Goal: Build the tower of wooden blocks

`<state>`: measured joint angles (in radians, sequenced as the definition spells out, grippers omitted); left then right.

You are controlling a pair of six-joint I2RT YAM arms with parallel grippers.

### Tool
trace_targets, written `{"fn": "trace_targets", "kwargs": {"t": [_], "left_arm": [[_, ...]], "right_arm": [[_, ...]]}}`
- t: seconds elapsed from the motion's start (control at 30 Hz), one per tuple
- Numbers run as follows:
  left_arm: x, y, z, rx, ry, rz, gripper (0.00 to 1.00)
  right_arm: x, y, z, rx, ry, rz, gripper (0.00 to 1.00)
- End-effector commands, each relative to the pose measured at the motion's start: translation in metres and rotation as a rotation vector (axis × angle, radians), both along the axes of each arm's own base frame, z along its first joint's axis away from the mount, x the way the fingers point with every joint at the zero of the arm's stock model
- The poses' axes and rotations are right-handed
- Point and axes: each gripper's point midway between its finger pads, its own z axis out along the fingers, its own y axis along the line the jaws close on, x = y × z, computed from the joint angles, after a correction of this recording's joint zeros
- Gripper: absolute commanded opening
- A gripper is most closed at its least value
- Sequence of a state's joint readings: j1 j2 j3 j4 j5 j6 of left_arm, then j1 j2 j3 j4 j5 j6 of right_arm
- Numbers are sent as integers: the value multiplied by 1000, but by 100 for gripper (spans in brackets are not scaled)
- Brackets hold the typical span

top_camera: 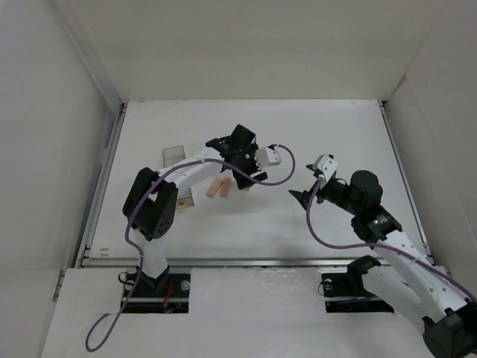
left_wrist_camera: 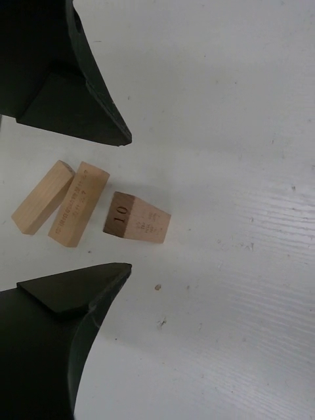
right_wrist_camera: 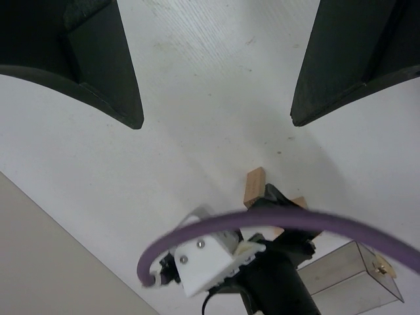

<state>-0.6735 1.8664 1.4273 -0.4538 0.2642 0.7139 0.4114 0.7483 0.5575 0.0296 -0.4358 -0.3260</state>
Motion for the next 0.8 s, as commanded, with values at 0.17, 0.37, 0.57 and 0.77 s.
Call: {"fn": "trace_targets", "kwargs": {"t": [0.17, 0.37, 0.57, 0.77], "left_arm": [[21, 46, 123, -319, -100, 192, 66], [31, 107, 46, -103, 71, 540, 40], [15, 107, 18, -108, 137, 523, 45], [5, 110, -10, -58, 213, 527, 46]], "right_arm": [[11, -7, 27, 70, -49, -76, 100], [23, -17, 47, 152, -73, -182, 100], [26, -15, 49, 153, -74, -173, 100], [24, -15, 48, 154, -75, -173, 100]]}}
